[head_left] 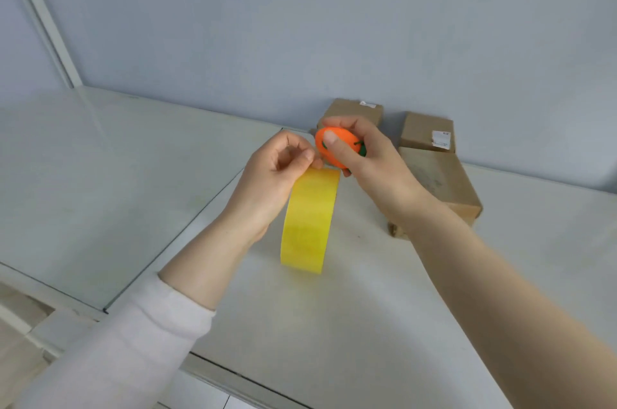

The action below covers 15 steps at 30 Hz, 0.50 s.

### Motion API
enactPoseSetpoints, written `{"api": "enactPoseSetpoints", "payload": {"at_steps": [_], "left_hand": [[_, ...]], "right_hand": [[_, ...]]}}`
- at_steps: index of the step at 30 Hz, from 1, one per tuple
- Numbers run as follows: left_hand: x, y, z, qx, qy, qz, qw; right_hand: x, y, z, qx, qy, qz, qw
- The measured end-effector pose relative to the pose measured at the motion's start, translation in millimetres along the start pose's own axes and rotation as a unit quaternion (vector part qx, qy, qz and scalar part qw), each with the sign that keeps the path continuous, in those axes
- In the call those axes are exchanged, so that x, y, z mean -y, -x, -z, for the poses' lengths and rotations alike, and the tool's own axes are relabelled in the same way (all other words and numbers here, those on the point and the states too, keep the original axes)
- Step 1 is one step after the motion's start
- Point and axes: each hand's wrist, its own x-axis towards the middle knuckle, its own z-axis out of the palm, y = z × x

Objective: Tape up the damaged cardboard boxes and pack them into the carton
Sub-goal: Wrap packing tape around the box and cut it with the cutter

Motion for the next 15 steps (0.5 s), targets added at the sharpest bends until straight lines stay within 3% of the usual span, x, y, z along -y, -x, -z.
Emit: {"api": "enactPoseSetpoints", "payload": {"at_steps": [4,15], "left_hand": [[5.2,-15.9,30.9,-0.004,-0.026,-0.001,1.000],[30.3,-32.2,67.7,0.053,-0.045,0.026,0.997]], "right_hand": [[-3.5,-15.8,-29.3,0.036,0.048,0.036,0.998],[-15.7,-39.8,-68.8,-0.051,0.109,0.055,0.991]]}}
